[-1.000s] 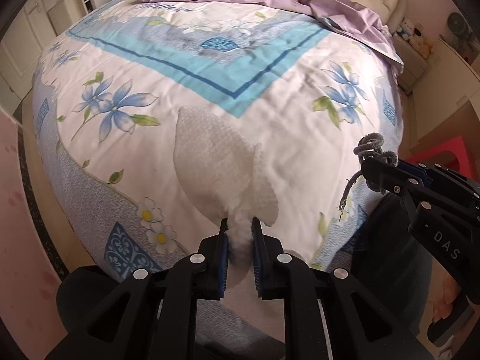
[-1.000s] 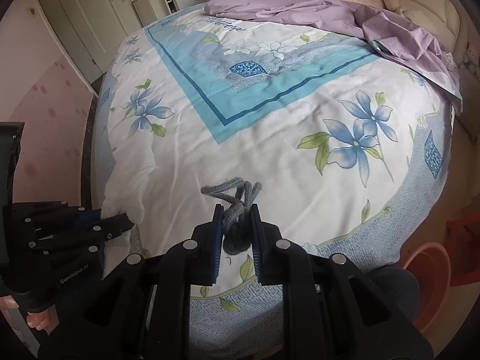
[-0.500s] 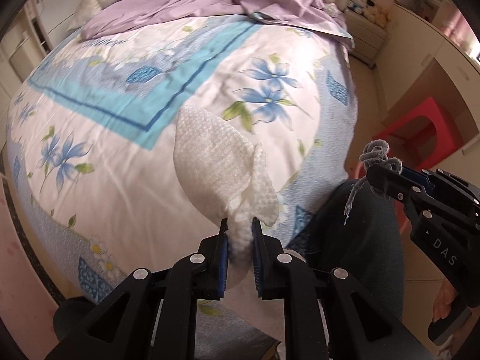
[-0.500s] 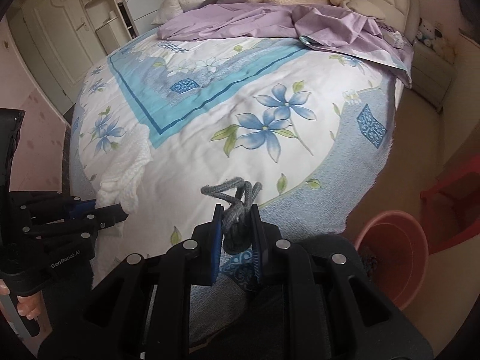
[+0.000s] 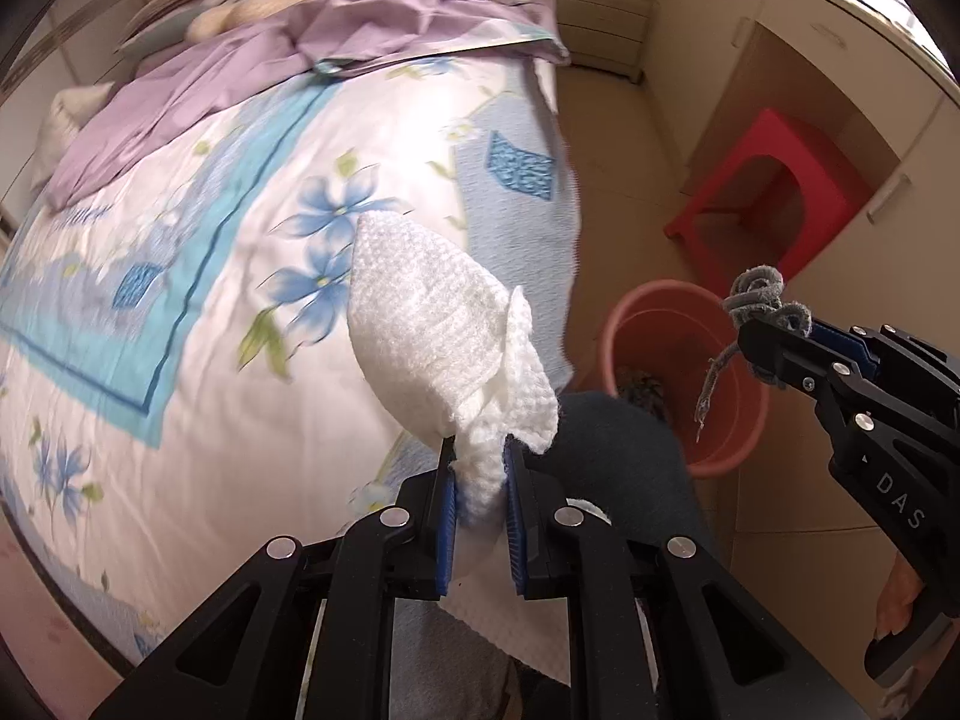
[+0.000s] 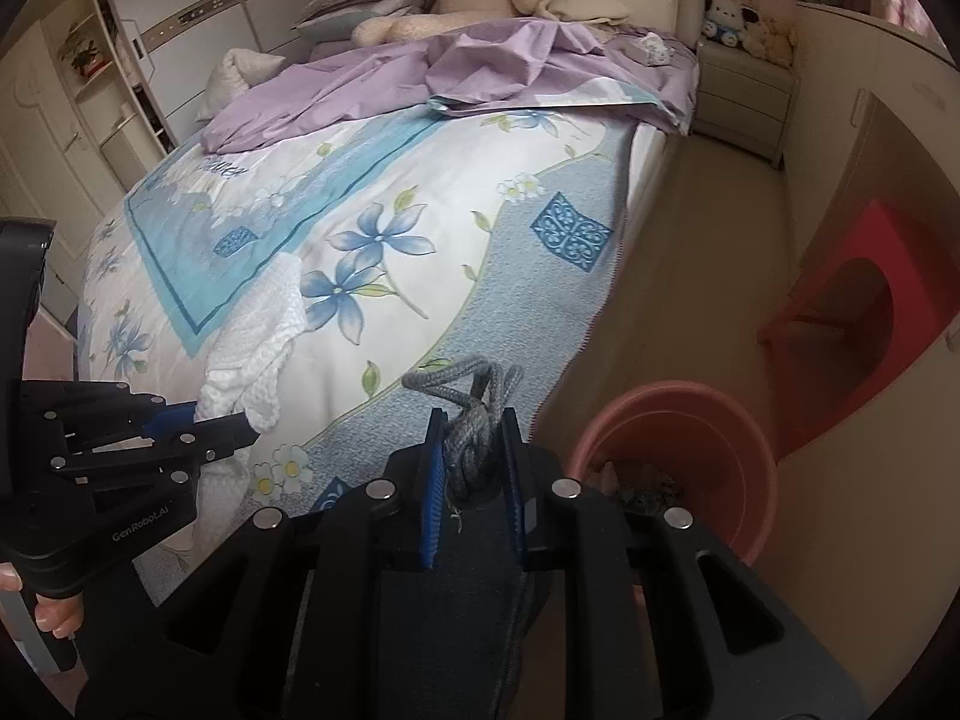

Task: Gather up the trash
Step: 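Carry the white tissue and grey cord toward the pink bucket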

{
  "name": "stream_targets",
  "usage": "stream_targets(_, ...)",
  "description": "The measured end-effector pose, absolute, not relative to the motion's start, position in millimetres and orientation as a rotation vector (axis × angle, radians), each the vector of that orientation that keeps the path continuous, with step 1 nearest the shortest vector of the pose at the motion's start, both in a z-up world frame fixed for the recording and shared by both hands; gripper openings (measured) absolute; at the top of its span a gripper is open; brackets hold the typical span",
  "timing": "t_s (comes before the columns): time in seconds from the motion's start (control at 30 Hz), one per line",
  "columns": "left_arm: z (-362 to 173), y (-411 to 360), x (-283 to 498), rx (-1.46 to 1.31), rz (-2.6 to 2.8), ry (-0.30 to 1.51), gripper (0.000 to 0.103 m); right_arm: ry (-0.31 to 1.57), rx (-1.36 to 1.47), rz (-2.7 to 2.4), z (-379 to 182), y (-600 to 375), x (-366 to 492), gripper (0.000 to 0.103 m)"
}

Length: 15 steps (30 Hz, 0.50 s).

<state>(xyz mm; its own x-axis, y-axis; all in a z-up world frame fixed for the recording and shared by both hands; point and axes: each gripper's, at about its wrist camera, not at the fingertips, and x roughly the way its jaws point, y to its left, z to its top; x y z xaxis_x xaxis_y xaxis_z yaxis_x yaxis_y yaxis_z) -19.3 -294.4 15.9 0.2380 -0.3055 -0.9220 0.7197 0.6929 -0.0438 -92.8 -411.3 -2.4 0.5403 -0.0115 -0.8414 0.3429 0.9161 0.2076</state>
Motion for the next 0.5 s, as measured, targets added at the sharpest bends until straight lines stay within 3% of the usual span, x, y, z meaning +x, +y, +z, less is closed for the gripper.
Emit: stream_targets(0.5,13,-408,-49,0.574,-0.896,1.087,0.015,0.965,0.469,-0.391,-21,-493,-133,0.017)
